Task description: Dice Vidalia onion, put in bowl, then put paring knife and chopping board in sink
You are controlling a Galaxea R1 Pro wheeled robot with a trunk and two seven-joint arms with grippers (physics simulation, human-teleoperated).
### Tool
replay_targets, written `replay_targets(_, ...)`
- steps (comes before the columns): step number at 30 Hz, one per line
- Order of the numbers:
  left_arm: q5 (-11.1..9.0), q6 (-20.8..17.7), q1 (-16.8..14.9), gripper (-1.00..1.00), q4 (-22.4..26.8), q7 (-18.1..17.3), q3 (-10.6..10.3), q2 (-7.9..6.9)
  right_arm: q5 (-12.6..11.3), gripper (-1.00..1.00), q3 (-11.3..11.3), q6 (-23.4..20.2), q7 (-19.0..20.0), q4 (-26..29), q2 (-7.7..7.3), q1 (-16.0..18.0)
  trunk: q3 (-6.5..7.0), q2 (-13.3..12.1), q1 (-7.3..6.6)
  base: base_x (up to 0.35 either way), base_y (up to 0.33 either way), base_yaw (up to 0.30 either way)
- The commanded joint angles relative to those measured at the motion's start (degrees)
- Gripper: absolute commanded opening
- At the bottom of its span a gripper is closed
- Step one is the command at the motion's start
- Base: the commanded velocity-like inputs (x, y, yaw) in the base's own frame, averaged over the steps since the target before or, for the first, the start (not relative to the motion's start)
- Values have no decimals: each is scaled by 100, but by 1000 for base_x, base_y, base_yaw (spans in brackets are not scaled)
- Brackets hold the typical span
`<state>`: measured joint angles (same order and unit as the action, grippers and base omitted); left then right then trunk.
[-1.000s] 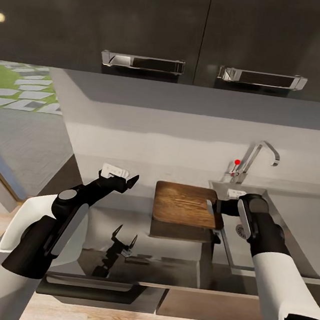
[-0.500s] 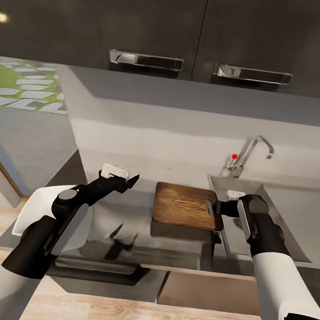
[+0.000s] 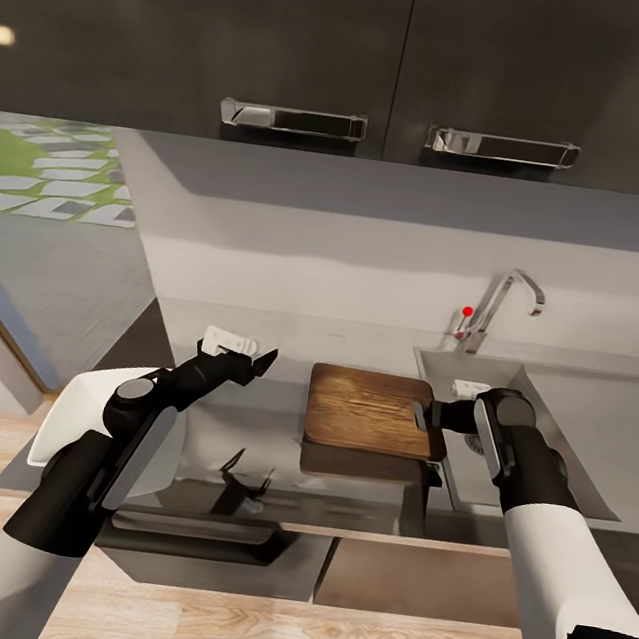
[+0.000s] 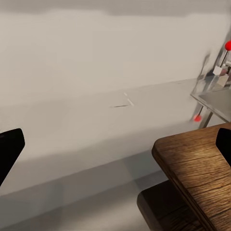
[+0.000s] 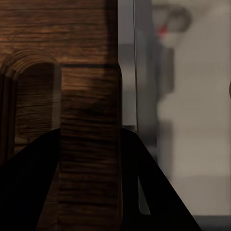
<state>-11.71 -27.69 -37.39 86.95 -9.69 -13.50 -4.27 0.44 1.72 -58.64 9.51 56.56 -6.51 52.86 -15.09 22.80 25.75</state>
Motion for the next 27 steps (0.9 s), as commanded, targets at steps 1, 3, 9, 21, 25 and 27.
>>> replay_targets(1,-34,-34,-6,100,6,3,-3,-3,0,-100,7,-25,25,4,0,5,-11,12,3,0,0,0)
replay_targets(3,-34,-34,-6,100,6,3,-3,-3,0,-100,7,-25,25,4,0,5,-11,12,3,0,0,0)
replay_targets(9,-34,-34,-6,100,6,3,-3,-3,0,-100,6,-25,25,-3,0,5,-11,12,3,0,0,0)
replay_targets(21,-34,-34,-6,100,6,3,-3,-3,0,-100,5,-24,25,-13,0,5,-11,12,3,0,7,0)
replay_targets(25,-34,-34,-6,100,6,3,-3,-3,0,-100,4,-23,25,-13,0,5,-11,12,3,0,132,0)
replay_targets(27,-34,-34,-6,100,6,3,-3,-3,0,-100,5,-24,25,-13,0,5,-11,12,3,0,131,0)
